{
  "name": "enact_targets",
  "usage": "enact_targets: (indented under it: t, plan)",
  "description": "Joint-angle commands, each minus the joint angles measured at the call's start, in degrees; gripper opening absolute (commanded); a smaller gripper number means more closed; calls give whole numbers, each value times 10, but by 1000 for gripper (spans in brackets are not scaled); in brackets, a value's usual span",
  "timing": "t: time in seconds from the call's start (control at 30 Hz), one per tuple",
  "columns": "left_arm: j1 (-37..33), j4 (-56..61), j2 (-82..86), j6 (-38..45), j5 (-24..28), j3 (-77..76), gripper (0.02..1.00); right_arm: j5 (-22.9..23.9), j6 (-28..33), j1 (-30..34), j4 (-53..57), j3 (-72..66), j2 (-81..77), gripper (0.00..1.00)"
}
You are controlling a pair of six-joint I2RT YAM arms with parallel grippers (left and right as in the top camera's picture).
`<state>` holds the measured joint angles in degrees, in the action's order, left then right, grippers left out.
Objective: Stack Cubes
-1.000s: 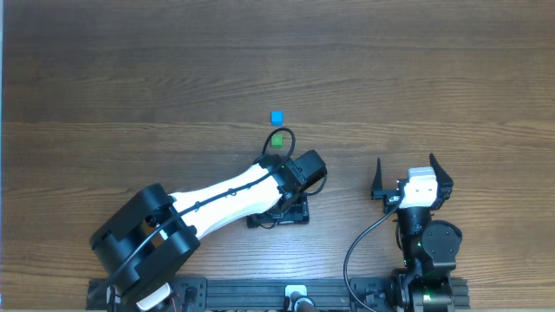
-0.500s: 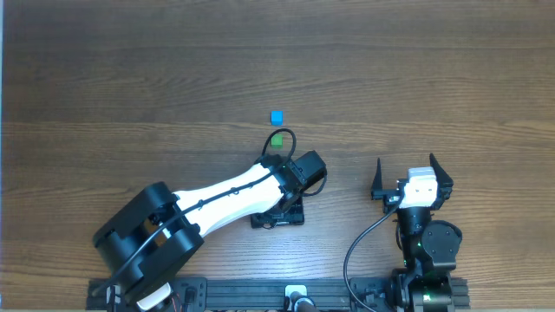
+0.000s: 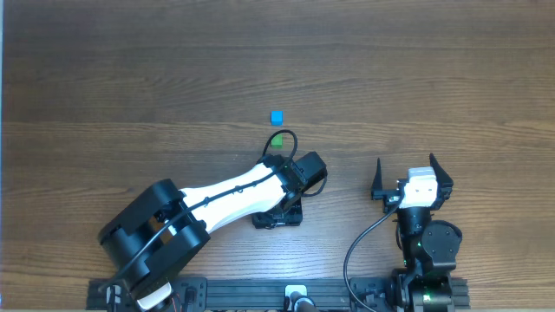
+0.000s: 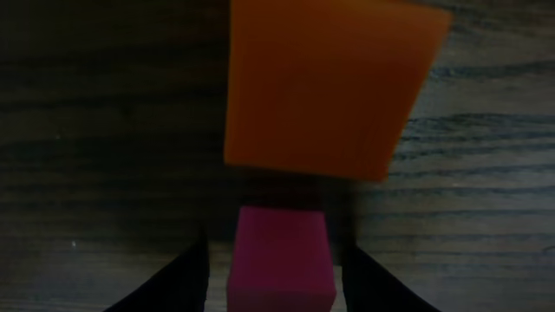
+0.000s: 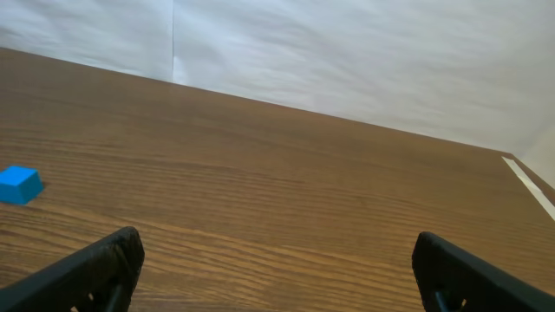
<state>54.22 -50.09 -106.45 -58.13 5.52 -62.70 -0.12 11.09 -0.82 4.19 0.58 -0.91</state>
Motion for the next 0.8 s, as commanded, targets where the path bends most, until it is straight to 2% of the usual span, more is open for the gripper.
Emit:
enact_targets:
  t: [0.03,0.27,0.7,0.73,0.8]
  plan:
    - [0,2,-8,2,-10,-2,470,-5,-3,3,1,-3,4,991]
    - [1,9,-8,2,-11,-2,432,-5,-3,3,1,-3,4,993]
    - [1,15,-8,2,-20,-2,428,-5,-3,3,1,-3,4,993]
    - [1,15,-8,2,-21,-2,417,-5,-3,3,1,-3,4,993]
    - [1,15,-8,2,-21,-2,336,-5,-3,3,1,-3,4,991]
